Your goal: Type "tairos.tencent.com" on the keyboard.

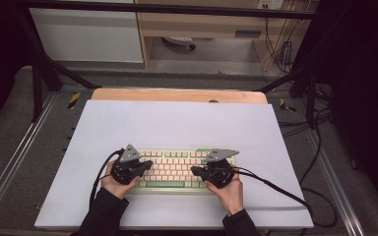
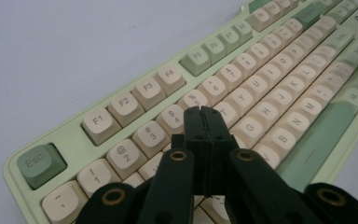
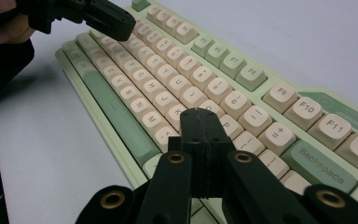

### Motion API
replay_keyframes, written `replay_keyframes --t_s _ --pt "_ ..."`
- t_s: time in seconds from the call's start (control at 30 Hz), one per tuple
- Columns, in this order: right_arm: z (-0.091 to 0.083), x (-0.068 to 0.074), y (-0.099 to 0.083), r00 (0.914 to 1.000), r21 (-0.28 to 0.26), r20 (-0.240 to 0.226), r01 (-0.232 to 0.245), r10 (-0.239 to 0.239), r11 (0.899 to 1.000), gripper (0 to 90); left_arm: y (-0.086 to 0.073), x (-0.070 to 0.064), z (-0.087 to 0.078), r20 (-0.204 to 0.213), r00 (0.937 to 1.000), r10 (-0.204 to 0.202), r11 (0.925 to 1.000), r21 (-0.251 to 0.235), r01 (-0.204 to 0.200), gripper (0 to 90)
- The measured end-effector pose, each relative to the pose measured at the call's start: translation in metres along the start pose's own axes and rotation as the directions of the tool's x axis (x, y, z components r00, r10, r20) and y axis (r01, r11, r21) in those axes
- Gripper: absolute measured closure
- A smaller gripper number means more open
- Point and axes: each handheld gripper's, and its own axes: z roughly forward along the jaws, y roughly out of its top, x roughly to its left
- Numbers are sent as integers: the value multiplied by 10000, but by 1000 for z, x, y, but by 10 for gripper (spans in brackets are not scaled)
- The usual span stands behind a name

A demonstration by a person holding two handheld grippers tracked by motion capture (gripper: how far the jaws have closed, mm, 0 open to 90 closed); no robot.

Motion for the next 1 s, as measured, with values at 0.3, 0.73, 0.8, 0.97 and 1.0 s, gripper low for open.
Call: replay_keyframes --t_s 0.3,0.73,0.8,0.97,1.0 --pt "0 0 0 10000 0 -12 -4 4 10000 900 -3 3 6 -57 10000 -74 9999 102 75 900" --pt "1 0 0 10000 23 -24 -47 47 10000 900 -5 3 9 -67 10000 -45 9999 119 46 900" --pt "1 0 0 10000 34 -30 -26 26 10000 900 -5 3 9 -39 10000 -24 9999 139 25 900" --pt "2 1 -1 10000 58 -45 -55 55 10000 900 -6 2 10 -38 10000 19 9998 194 -18 900" --pt "2 1 -1 10000 66 -43 -36 37 10000 900 -6 2 9 -21 10000 15 9999 167 -14 900"
